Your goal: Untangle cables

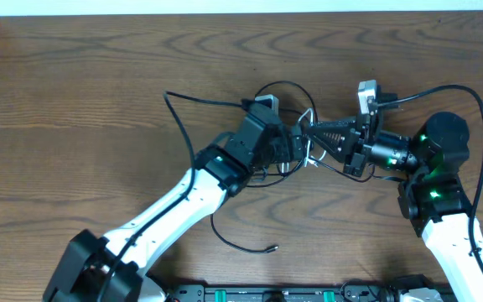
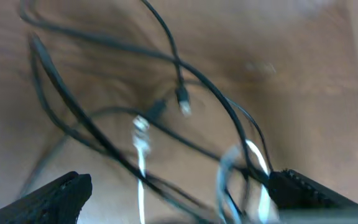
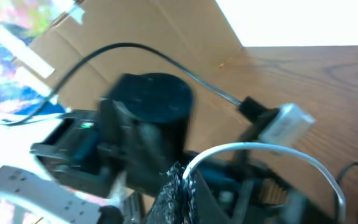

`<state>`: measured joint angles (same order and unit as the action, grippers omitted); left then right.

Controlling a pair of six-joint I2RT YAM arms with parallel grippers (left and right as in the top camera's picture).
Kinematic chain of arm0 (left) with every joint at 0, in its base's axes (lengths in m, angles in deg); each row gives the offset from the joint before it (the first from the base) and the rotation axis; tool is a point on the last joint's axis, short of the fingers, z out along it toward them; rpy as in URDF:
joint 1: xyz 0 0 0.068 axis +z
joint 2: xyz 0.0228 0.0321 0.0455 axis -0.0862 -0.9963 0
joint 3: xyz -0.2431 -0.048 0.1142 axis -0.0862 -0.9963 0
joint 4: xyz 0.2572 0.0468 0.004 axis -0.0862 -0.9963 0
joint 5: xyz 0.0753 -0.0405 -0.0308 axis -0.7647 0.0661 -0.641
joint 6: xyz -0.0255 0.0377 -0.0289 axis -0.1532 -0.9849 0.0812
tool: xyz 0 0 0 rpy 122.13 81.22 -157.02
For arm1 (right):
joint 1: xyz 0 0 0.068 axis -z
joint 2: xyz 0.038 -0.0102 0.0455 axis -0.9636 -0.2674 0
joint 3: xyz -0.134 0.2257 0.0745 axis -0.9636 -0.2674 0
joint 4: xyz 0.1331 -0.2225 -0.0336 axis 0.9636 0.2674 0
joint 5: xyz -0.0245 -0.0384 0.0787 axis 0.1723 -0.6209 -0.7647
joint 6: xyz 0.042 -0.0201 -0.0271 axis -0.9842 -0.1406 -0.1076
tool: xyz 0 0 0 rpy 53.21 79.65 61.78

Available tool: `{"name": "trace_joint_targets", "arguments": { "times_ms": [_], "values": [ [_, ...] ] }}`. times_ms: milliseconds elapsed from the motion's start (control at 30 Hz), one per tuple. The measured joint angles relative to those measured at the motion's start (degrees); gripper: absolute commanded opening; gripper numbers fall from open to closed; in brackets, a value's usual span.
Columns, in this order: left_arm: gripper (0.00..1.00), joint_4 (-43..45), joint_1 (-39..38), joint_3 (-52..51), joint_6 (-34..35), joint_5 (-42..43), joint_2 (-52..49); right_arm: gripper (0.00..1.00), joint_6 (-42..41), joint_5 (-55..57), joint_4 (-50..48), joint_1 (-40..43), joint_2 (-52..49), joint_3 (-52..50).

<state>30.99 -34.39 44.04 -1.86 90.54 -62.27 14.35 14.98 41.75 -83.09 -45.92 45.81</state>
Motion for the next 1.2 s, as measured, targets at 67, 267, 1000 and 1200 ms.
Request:
{"name": "trace_joint_targets", "arguments": {
  "times_ms": [67,267,1000,1200],
  "values": [
    [0.98,1.53,-0.04,0.00,0.35,-4.22,-1.40,0.01,-1.20,-1.25,-0.57,-0.02,0.70,0.00],
    [0.98,9.29,1.68,-0.11,-0.50,-22.71,-2.84,0.01,-3.17,-3.96,-0.90,0.00,5.18,0.00],
    [0.98,20.74,13.57,0.13,-9.51,-18.53,23.69,0.62,10.05,16.55,33.35,1.81,5.64,0.66],
    [0.98,26.38,13.79,0.13,-11.26,-3.32,25.53,0.75,10.69,22.43,30.49,-2.60,1.33,0.66]
  ]
}}
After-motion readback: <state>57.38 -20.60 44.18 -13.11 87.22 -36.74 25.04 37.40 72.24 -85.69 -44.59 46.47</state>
